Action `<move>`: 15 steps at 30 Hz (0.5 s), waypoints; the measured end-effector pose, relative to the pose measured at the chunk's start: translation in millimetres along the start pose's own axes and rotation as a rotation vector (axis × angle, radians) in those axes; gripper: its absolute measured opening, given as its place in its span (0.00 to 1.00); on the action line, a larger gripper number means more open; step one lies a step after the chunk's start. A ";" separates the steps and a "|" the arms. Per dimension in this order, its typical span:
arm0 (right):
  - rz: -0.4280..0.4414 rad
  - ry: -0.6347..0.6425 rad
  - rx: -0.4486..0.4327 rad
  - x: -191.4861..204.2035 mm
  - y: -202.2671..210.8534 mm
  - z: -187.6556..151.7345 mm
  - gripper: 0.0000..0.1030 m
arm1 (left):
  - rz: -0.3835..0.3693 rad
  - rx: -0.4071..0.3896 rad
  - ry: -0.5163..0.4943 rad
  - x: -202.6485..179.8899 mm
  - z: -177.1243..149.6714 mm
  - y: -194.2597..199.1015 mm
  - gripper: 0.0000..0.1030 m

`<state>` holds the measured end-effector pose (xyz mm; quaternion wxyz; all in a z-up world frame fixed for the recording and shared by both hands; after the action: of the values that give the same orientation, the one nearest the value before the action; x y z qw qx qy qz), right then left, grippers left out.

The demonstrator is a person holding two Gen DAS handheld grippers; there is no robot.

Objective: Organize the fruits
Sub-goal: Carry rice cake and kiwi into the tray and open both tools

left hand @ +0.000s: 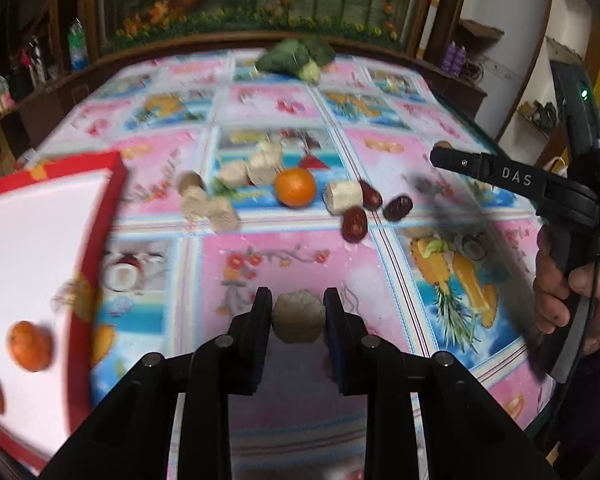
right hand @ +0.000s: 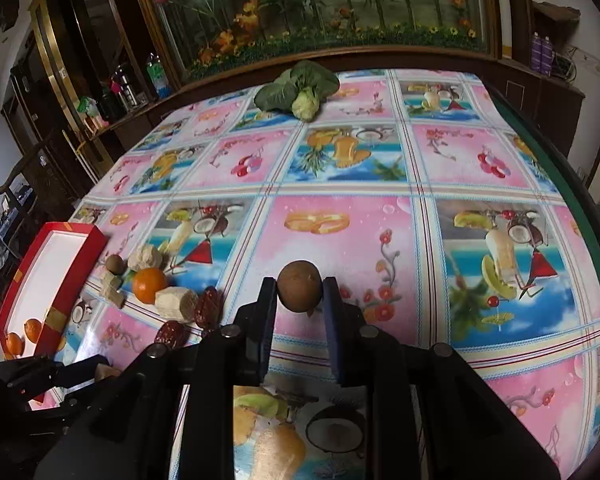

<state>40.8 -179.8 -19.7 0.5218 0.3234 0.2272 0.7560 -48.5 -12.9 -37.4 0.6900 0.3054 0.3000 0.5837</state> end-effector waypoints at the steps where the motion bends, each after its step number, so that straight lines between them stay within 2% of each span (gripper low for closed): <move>1: 0.007 0.003 -0.016 1.5 2.7 2.1 0.24 | 0.016 -0.028 -0.002 3.3 2.3 8.8 0.25; 7: 0.027 0.027 -0.125 9.0 19.7 14.8 0.24 | 0.106 -0.139 0.040 42.6 11.4 51.9 0.25; 12: 0.026 0.062 -0.148 17.6 21.4 14.4 0.24 | 0.196 -0.188 0.124 92.0 9.0 72.8 0.25; 15: 0.039 0.075 -0.145 27.6 19.7 10.4 0.24 | 0.218 -0.189 0.172 112.3 3.2 76.1 0.25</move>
<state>28.9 -160.9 7.9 0.5199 0.2607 0.1851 0.7921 -77.9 107.9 16.9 0.6199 0.2187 0.2670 0.7047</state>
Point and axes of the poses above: each gripper's, at about its wrist camera, not at the fingertips, and y roughly against the way its jaws point, x to its left, z to its top, the point moved 9 cm from there along -y, roughly the way its jaws point, and after that the axes turned 3 degrees about z, right-handed, at the moved point
